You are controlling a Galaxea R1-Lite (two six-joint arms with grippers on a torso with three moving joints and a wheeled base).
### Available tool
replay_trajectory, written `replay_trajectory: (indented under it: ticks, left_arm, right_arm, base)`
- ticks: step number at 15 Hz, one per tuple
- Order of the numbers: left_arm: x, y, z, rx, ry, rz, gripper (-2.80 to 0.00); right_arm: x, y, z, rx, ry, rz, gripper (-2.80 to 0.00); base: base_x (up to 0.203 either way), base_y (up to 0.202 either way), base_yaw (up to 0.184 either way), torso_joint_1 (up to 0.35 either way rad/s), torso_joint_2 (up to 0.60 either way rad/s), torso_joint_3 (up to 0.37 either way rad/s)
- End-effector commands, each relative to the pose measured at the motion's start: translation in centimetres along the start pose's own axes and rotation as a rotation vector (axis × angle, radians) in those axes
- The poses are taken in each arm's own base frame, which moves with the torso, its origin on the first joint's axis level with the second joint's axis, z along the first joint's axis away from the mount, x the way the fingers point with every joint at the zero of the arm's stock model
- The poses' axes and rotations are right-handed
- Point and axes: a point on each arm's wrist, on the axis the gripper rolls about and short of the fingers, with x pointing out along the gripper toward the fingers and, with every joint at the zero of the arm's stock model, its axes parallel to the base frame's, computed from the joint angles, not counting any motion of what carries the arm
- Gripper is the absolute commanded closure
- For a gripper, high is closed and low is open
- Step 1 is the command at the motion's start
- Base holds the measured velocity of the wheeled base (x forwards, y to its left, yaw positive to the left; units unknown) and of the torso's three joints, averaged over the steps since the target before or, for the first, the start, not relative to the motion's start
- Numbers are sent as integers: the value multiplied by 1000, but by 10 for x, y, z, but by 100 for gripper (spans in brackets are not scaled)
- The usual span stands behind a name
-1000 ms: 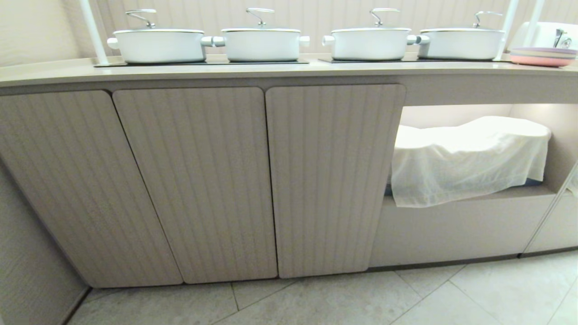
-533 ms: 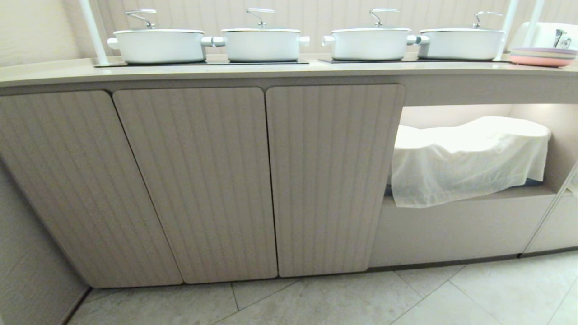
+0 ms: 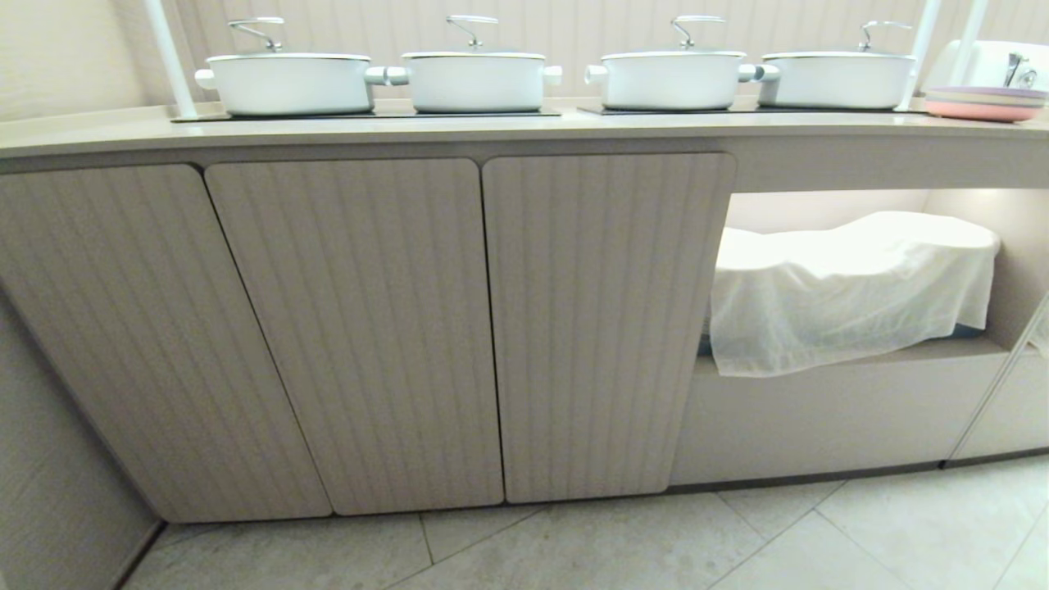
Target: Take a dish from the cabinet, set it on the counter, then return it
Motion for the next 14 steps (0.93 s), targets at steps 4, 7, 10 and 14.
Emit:
replay_trajectory:
  ticks: [4, 7, 10, 14]
  left_arm:
    - [0, 0, 0, 0, 0, -1, 0]
    - [0, 0, 0, -1, 0, 0, 0]
    - [0, 0, 0, 0, 0, 0, 0]
    - [0, 0, 0, -1, 0, -1, 0]
  right_arm:
    - [0, 0, 0, 14, -1, 2, 0]
    - [0, 0, 1, 15, -1, 2, 0]
    - [0, 0, 1, 32, -2, 2, 0]
    - [0, 0, 1, 47, -3, 2, 0]
  base:
    - [0, 0, 0, 0, 0, 0]
    - [0, 0, 0, 0, 0, 0]
    - [0, 0, 0, 0, 0, 0]
    - [0, 0, 0, 0, 0, 0]
